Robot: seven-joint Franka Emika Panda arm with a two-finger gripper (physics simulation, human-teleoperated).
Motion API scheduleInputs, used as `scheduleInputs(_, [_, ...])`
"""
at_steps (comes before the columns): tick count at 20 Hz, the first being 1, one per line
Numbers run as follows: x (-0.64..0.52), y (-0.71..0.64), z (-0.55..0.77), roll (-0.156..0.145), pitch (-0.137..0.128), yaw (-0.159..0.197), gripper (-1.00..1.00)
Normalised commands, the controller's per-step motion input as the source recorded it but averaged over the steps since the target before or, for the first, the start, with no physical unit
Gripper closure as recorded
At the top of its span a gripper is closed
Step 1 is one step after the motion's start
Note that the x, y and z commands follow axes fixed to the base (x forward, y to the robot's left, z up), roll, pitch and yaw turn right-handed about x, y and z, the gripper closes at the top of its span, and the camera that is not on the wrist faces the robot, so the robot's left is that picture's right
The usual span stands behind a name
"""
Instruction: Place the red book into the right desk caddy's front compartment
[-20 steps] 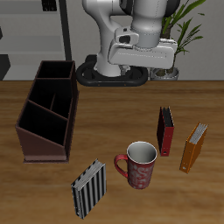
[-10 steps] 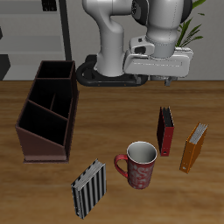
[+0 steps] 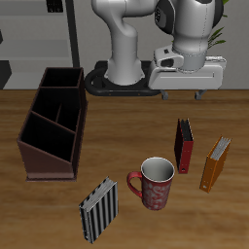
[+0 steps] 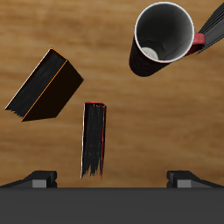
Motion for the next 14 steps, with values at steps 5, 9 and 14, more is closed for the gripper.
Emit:
scheduleInputs(5, [0.11,0.13,-0.12,0.012,0.013,0.009,-1.0])
scheduleInputs(9, [0.12,0.13,-0.13,-0.007,-0.013,-0.002,-1.0])
scheduleInputs(14, [0.07,0.01,-0.19,0.015,-0.016,0.017,-1.0])
